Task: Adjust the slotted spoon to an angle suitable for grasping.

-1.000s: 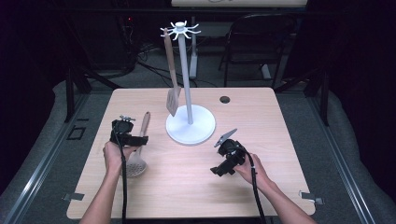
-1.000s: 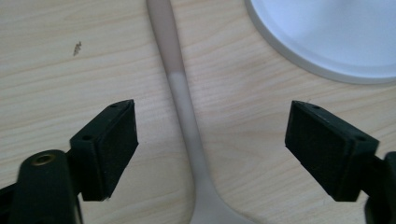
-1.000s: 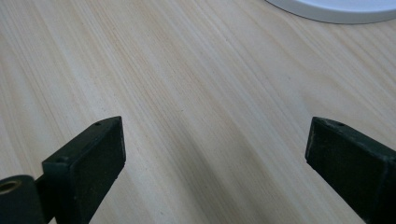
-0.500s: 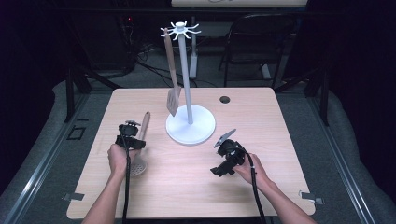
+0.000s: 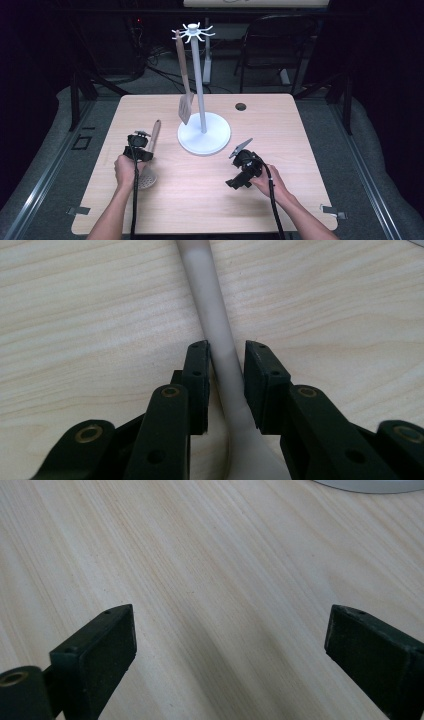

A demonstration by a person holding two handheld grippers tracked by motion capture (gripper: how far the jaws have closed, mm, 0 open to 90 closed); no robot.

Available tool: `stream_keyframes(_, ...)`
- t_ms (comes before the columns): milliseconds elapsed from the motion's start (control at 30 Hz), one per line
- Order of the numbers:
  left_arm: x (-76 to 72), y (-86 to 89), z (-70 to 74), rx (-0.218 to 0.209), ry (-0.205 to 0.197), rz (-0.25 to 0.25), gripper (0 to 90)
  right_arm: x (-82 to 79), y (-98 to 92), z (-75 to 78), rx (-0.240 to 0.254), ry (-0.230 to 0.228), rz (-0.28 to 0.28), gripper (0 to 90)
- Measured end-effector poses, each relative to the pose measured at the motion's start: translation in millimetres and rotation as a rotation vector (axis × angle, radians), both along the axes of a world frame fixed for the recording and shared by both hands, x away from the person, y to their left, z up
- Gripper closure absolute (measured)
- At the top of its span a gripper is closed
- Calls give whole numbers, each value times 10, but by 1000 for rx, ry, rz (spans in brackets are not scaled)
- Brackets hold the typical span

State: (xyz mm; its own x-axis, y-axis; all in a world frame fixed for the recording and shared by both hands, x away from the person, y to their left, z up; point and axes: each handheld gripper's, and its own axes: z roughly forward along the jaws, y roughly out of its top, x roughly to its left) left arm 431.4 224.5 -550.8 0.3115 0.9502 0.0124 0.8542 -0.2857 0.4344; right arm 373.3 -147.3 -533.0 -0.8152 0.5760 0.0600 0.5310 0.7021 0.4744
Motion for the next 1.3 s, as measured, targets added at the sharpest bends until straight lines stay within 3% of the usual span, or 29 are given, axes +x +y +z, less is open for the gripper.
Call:
stream_keyframes(400,-90,82,33,-32,40,-22,763,8,-13,0,-2,6,3,64)
stream_keyframes(633,-199,147,50,-31,64,-74,778,-4,-7,-8,-2,10,8,66)
stream_keyframes(900,-271,214,55,-41,76,-77,780,-14,2,-9,-12,11,15,67)
stream_keyframes(1300,-558,327,75,-41,120,-62,779,-29,28,-20,-16,18,28,68)
